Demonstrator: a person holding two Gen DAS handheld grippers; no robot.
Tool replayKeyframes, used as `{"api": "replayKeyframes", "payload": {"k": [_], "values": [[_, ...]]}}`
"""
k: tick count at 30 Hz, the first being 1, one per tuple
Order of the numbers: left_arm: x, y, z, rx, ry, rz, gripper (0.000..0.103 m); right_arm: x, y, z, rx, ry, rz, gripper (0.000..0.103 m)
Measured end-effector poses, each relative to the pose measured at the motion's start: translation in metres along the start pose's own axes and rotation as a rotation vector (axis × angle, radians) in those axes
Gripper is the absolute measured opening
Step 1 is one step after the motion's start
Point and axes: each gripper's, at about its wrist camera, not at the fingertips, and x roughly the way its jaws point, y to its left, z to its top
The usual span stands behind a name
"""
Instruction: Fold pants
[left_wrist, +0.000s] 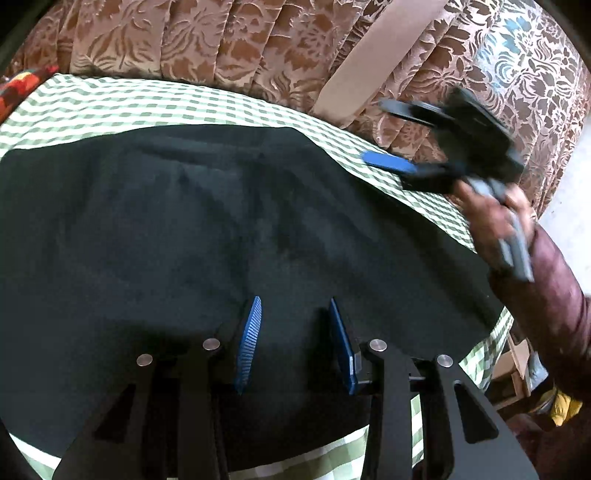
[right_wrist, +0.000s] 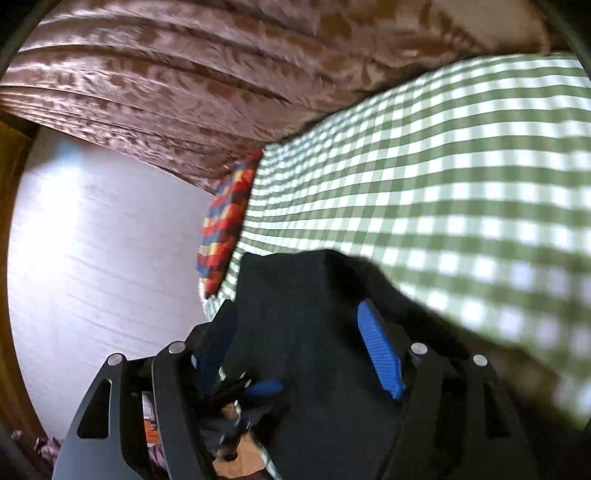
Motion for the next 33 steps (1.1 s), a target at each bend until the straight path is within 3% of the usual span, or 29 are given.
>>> {"api": "replayKeyframes", "payload": {"k": [4, 8, 11, 13, 14, 18, 19, 20, 24, 28, 29, 30, 31, 32, 33], "values": [[0.001, 0.004, -0.001, -0.018, -0.003, -0.028, 0.037, 0.042, -0.010, 0.018, -0.057, 0.142, -0.051, 0.062], [0.002, 0.007, -0.003, -0.033, -0.007, -0.048, 0.037, 0.070, -0.001, 0.019, -0.155, 0.280, 0.062, 0.063], [0.004, 0.008, -0.004, -0.036, -0.007, -0.048, 0.037, 0.077, -0.008, 0.033, -0.089, 0.176, 0.099, 0.070], [0.006, 0.010, -0.004, -0.044, -0.009, -0.043, 0.037, 0.089, -0.039, 0.041, 0.080, 0.112, 0.093, 0.068], [0.007, 0.010, -0.003, -0.049, -0.009, -0.041, 0.037, 0.091, -0.044, 0.040, 0.097, 0.097, 0.095, 0.065], [0.004, 0.013, 0.005, -0.090, 0.026, -0.054, 0.037, 0.076, -0.043, 0.031, 0.063, 0.070, 0.082, 0.065], [0.002, 0.016, 0.009, -0.105, 0.034, -0.067, 0.037, 0.065, -0.043, 0.030, 0.059, 0.052, 0.066, 0.072], [-0.003, 0.016, 0.016, -0.104, 0.022, -0.061, 0.037, 0.053, -0.041, 0.025, 0.054, 0.031, 0.059, 0.077], [-0.019, 0.027, 0.050, -0.106, -0.074, -0.045, 0.037, 0.001, -0.028, 0.008, 0.031, -0.066, 0.050, 0.076], [-0.012, 0.050, 0.084, -0.129, -0.105, 0.062, 0.037, 0.001, 0.003, -0.018, -0.071, -0.004, 0.069, 0.076], [-0.005, 0.058, 0.090, -0.133, -0.093, 0.086, 0.037, 0.003, 0.005, -0.024, -0.086, 0.009, 0.043, 0.076], [0.001, 0.064, 0.093, -0.130, -0.083, 0.139, 0.037, 0.007, 0.004, -0.033, -0.100, 0.013, -0.037, 0.076], [0.009, 0.075, 0.095, -0.126, -0.058, 0.241, 0.037, 0.010, -0.002, -0.039, -0.097, 0.008, -0.119, 0.072], [0.015, 0.086, 0.094, -0.134, -0.030, 0.272, 0.035, 0.011, -0.011, -0.043, -0.085, -0.003, -0.186, 0.053], [0.016, 0.096, 0.090, -0.151, -0.026, 0.248, 0.032, 0.009, -0.023, -0.047, -0.075, -0.029, -0.216, 0.041]]}}
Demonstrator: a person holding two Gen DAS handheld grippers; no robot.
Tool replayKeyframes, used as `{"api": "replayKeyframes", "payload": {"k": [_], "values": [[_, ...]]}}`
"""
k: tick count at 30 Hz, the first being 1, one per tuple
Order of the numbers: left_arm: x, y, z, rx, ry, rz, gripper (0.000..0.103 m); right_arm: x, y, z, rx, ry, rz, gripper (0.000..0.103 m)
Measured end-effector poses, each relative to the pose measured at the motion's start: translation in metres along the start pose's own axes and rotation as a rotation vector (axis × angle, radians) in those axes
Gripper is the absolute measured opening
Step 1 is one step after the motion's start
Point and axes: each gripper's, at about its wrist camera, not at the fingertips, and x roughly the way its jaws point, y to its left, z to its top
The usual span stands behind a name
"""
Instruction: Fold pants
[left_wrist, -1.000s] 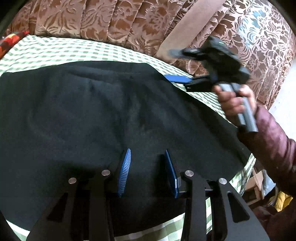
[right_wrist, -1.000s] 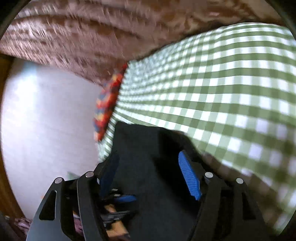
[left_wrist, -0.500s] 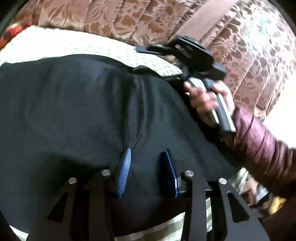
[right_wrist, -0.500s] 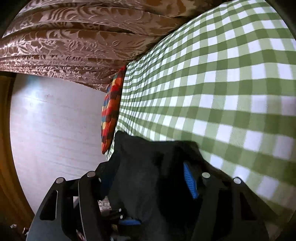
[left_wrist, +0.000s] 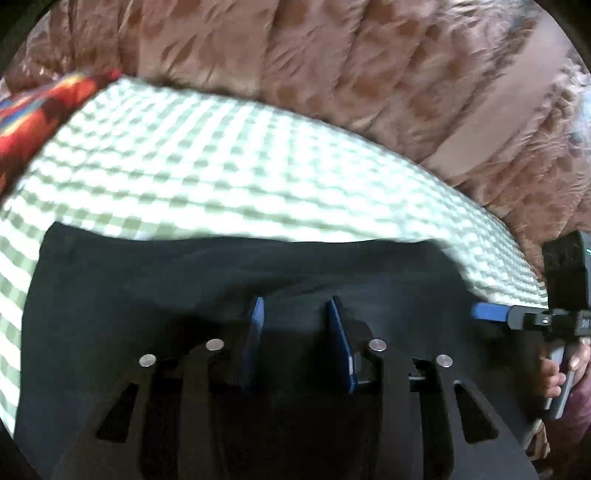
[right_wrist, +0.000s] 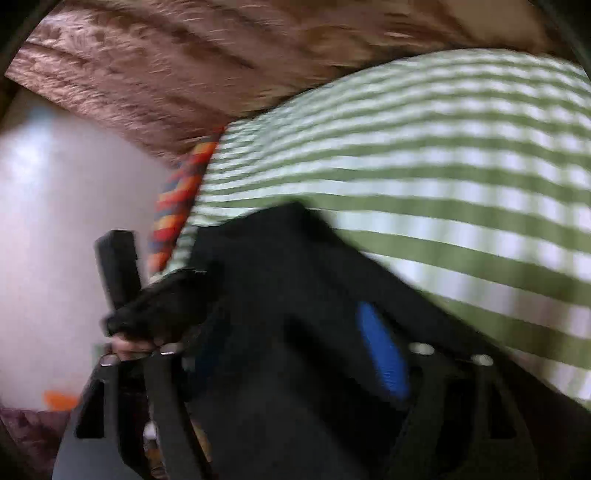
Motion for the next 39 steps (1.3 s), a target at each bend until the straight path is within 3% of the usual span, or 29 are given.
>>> {"api": "replayKeyframes", "payload": {"k": [1, 2, 4, 6, 7, 8, 9, 10, 13, 17, 23, 27, 32, 34, 36, 39], "values": [[0.000, 0.010, -0.001, -0.025, -0.008, -0.037, 0.029, -0.002, -0.009, -0.003, 0.018, -0.022, -0.007, 0.021], [-0.001, 0.018, -0.002, -0.051, -0.011, -0.057, 0.023, -0.005, -0.019, -0.004, 0.057, -0.039, 0.004, 0.015], [-0.005, 0.023, -0.001, -0.074, -0.011, -0.073, 0.022, -0.008, -0.030, -0.007, 0.115, -0.059, 0.060, 0.014], [-0.014, 0.027, -0.001, -0.113, -0.019, -0.087, 0.023, -0.011, -0.026, -0.009, 0.113, -0.066, 0.053, 0.021], [-0.019, 0.027, -0.002, -0.128, -0.028, -0.087, 0.024, -0.014, -0.022, -0.011, 0.101, -0.070, 0.051, 0.034], [-0.029, 0.028, -0.004, -0.143, -0.048, -0.071, 0.034, -0.017, -0.017, -0.013, 0.094, -0.077, 0.053, 0.047], [-0.039, 0.030, -0.006, -0.159, -0.073, -0.062, 0.043, -0.022, -0.008, -0.017, 0.082, -0.089, 0.046, 0.052], [-0.049, 0.032, -0.009, -0.177, -0.099, -0.059, 0.044, -0.026, 0.004, -0.018, 0.064, -0.101, 0.034, 0.058], [-0.086, 0.051, -0.016, -0.253, -0.167, -0.048, 0.044, -0.032, 0.031, -0.027, 0.023, -0.115, 0.044, 0.058], [-0.136, 0.095, -0.043, -0.382, -0.240, 0.026, 0.044, -0.035, 0.059, -0.057, -0.050, -0.083, 0.048, 0.059], [-0.175, 0.148, -0.090, -0.524, -0.253, 0.114, 0.044, -0.021, 0.077, -0.099, -0.106, -0.036, -0.027, 0.065], [-0.187, 0.168, -0.112, -0.630, -0.275, 0.078, 0.044, -0.019, 0.071, -0.117, -0.094, -0.031, -0.043, 0.068], [-0.176, 0.149, -0.106, -0.597, -0.244, 0.022, 0.044, -0.016, 0.067, -0.121, -0.086, -0.049, -0.058, 0.069], [-0.165, 0.137, -0.102, -0.555, -0.216, 0.061, 0.044, -0.017, 0.066, -0.125, -0.083, -0.069, -0.052, 0.073], [-0.154, 0.127, -0.096, -0.483, -0.189, 0.134, 0.008, -0.018, 0.067, -0.130, -0.099, -0.083, -0.061, 0.075], [-0.149, 0.118, -0.084, -0.420, -0.194, 0.218, 0.005, -0.015, 0.071, -0.135, -0.134, -0.101, -0.058, 0.084]]}}
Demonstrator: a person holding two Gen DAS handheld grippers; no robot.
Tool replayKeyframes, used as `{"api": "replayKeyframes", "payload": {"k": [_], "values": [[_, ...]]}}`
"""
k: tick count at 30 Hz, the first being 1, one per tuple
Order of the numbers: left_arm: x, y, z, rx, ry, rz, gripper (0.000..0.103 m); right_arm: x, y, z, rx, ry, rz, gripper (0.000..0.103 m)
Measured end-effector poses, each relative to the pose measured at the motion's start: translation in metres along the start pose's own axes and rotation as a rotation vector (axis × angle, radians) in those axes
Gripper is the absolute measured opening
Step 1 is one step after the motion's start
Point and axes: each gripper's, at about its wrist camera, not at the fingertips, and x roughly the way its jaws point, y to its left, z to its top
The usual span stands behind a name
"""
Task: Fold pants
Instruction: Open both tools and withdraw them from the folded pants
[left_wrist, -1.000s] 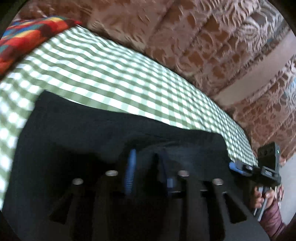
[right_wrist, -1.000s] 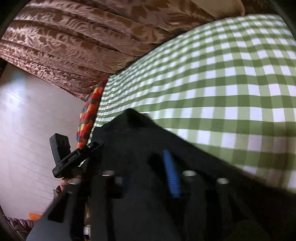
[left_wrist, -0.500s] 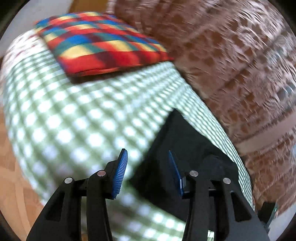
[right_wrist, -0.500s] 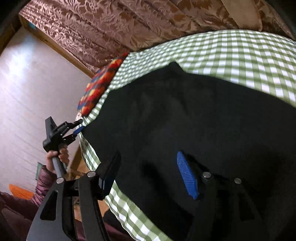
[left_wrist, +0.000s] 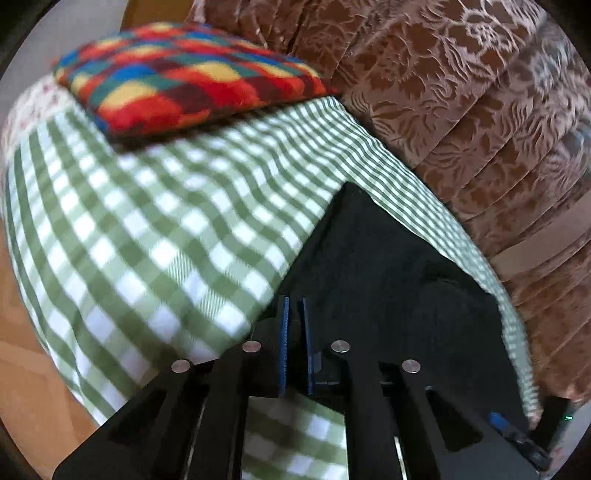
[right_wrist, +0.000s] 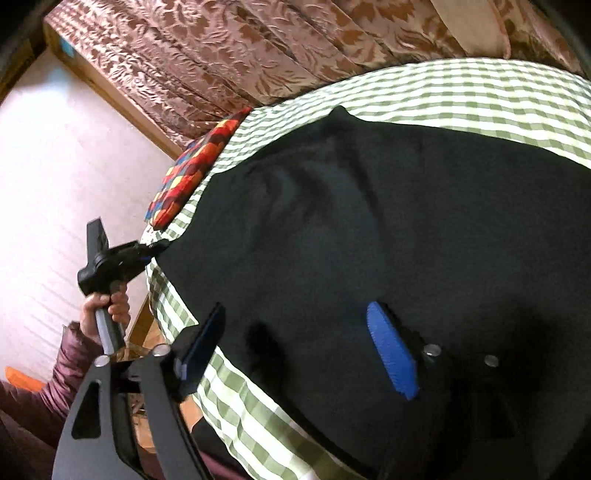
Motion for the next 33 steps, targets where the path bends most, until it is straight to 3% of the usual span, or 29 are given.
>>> {"api": "replayKeyframes", "payload": {"k": [1, 4, 5, 7, 10, 13, 15, 18, 20, 23, 26, 28, 30, 31, 33], "values": [[-0.001, -0.002, 0.003, 0.010, -0.013, 0.015, 0.005, 0.001, 0.002, -0.001, -0.012, 0.004, -0.007, 0.086], [0.014, 0.000, 0.003, 0.078, 0.010, 0.153, 0.004, 0.005, 0.009, -0.004, -0.066, 0.010, -0.033, 0.088], [0.022, 0.006, -0.004, 0.061, 0.049, 0.156, 0.004, 0.006, 0.011, -0.005, -0.081, 0.008, -0.045, 0.088], [0.017, 0.012, -0.014, 0.052, 0.015, 0.127, 0.004, 0.007, 0.012, -0.007, -0.090, 0.007, -0.054, 0.088], [0.002, 0.027, -0.016, -0.037, -0.011, 0.080, 0.005, 0.009, 0.010, -0.007, -0.090, 0.014, -0.048, 0.091], [-0.015, 0.028, -0.012, -0.036, -0.061, 0.193, 0.005, 0.010, 0.010, -0.005, -0.092, 0.017, -0.036, 0.093], [-0.030, 0.017, -0.009, -0.019, -0.116, 0.146, 0.005, 0.009, 0.010, -0.006, -0.090, 0.010, -0.035, 0.093], [-0.044, -0.016, -0.012, 0.072, -0.152, -0.006, 0.008, 0.006, 0.009, -0.004, -0.063, 0.004, -0.027, 0.093], [-0.036, -0.049, -0.023, 0.162, -0.111, -0.101, 0.040, 0.000, 0.008, 0.001, -0.032, 0.013, -0.021, 0.092], [-0.024, -0.085, -0.042, 0.270, -0.087, -0.111, 0.050, -0.023, 0.007, 0.005, -0.011, -0.029, -0.075, 0.091], [-0.005, -0.101, -0.056, 0.314, -0.026, -0.092, 0.051, -0.047, -0.001, 0.000, -0.023, -0.079, -0.199, 0.074], [0.007, -0.097, -0.063, 0.322, 0.009, -0.024, 0.051, -0.061, -0.010, -0.011, -0.048, -0.093, -0.329, 0.063], [0.019, -0.086, -0.069, 0.313, 0.046, 0.009, 0.051, -0.070, -0.024, -0.028, -0.045, -0.085, -0.429, 0.059], [0.021, -0.080, -0.070, 0.302, 0.042, -0.006, 0.051, -0.072, -0.034, -0.038, -0.032, -0.077, -0.461, 0.053], [0.018, -0.078, -0.074, 0.310, 0.019, -0.013, 0.051, -0.080, -0.044, -0.054, -0.034, -0.117, -0.429, 0.053]]}}
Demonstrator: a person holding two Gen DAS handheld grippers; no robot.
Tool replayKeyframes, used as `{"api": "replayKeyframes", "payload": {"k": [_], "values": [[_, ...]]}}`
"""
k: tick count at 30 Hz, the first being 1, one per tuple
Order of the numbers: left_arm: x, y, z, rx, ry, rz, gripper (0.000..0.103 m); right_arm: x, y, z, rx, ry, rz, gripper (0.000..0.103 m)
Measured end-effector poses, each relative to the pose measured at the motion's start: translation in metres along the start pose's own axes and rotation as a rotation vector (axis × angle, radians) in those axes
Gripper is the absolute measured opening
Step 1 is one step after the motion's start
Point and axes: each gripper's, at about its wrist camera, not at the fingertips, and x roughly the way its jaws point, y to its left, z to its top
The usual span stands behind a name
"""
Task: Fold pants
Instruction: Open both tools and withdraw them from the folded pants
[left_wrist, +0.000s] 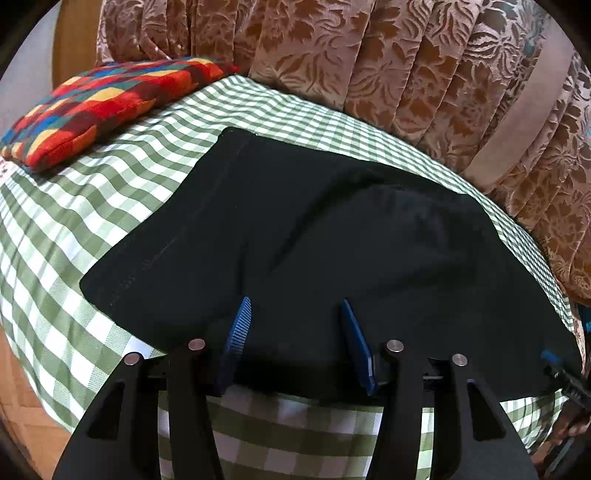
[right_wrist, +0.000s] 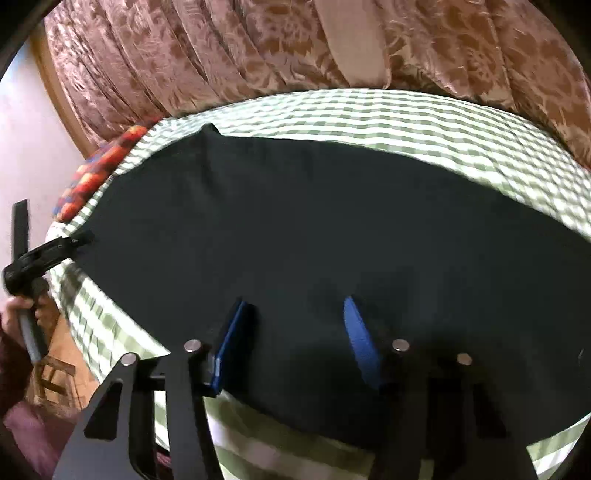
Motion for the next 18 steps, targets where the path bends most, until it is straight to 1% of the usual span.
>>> {"api": "replayKeyframes", "payload": {"k": [1, 3, 4, 5, 7, 8, 12, 14, 16, 18], "values": [[0.000, -0.003, -0.001, 0.014, -0.004, 0.015, 0.051, -0.001, -0.003, -0.004, 0.008, -0.005, 0.013, 0.054], [0.002, -0.012, -0.001, 0.053, 0.004, 0.054, 0.051, 0.000, -0.004, -0.003, 0.015, -0.002, 0.024, 0.061], [0.003, -0.017, 0.000, 0.067, 0.009, 0.071, 0.052, 0.002, -0.003, -0.001, 0.010, 0.006, 0.037, 0.073], [0.003, -0.019, 0.001, 0.074, 0.017, 0.077, 0.055, 0.005, 0.002, 0.001, -0.018, 0.016, 0.056, 0.083], [0.004, -0.018, 0.003, 0.073, 0.034, 0.064, 0.058, 0.008, 0.011, 0.001, -0.061, 0.017, 0.041, 0.088], [0.004, -0.017, 0.004, 0.061, 0.037, 0.057, 0.058, 0.008, 0.012, -0.001, -0.068, 0.007, 0.034, 0.089], [0.003, -0.017, 0.007, 0.038, 0.037, 0.038, 0.059, 0.005, 0.009, -0.004, -0.037, -0.024, 0.064, 0.089], [0.002, -0.020, 0.009, 0.035, 0.033, 0.031, 0.059, 0.004, 0.012, -0.005, -0.040, -0.031, 0.056, 0.089], [-0.001, -0.024, 0.012, 0.028, 0.024, 0.001, 0.059, -0.001, 0.012, -0.002, -0.034, -0.026, 0.052, 0.088], [-0.007, -0.030, 0.016, 0.026, 0.006, -0.040, 0.059, -0.012, 0.004, 0.004, 0.009, -0.039, 0.053, 0.088]]}}
